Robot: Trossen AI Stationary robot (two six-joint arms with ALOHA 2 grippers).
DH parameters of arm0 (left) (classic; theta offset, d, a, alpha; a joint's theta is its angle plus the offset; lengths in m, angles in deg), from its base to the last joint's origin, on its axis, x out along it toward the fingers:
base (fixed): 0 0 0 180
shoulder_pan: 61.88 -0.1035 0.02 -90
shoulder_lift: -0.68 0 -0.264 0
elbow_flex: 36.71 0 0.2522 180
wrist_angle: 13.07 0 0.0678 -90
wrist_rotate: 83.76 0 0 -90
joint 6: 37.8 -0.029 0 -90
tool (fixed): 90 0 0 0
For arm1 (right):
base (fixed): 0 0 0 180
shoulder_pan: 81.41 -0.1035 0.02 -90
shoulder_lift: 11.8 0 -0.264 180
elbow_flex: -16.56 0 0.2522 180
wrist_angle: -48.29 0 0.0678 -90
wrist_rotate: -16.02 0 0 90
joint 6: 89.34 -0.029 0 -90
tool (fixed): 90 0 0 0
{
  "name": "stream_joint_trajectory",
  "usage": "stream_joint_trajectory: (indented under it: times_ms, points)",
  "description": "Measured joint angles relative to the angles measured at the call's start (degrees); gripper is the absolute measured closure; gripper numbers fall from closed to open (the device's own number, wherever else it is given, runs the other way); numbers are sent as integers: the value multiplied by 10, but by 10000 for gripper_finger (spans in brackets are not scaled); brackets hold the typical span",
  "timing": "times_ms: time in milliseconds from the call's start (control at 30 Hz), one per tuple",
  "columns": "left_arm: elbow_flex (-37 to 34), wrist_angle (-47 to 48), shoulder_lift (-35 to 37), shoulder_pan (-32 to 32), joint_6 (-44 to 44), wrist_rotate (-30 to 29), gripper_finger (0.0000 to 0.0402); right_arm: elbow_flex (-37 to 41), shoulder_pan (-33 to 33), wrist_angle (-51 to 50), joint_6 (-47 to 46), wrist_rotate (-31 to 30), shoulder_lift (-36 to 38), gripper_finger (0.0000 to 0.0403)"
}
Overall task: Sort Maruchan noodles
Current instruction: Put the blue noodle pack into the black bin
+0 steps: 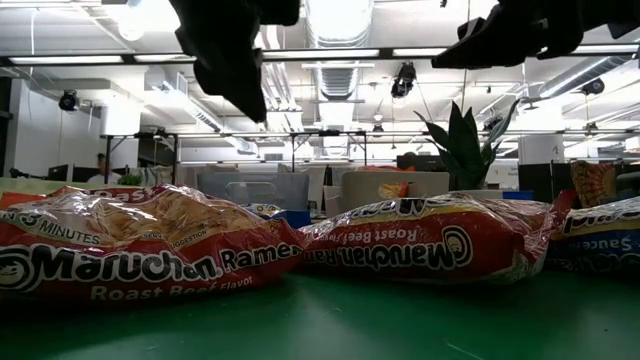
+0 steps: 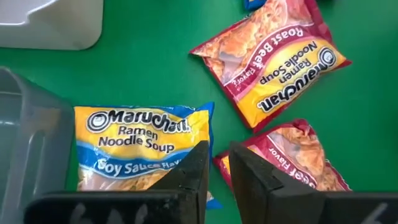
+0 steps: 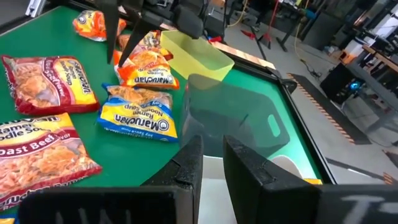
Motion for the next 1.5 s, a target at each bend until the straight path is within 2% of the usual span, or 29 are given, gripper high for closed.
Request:
stream_joint_trajectory:
  times_ms: [200, 400, 533, 833, 1300, 1500]
  points:
    - [27, 29, -46, 1, -1, -2, 296, 0, 0, -4, 0, 0, 0, 351]
    - [33, 27, -76, 10, -16, -47, 223, -1, 0, -5, 0, 0, 0, 351]
    - [40, 29, -96, 19, -21, -61, 195, -1, 0, -6, 0, 0, 0, 351]
    - [61, 55, -136, 38, -7, -137, 187, -1, 0, -6, 0, 0, 0, 351]
    - [44, 29, -146, 54, 9, -133, 187, 0, 0, -6, 0, 0, 0, 351]
    - [36, 26, -177, 58, 20, -135, 187, 1, 0, -6, 0, 0, 0, 351]
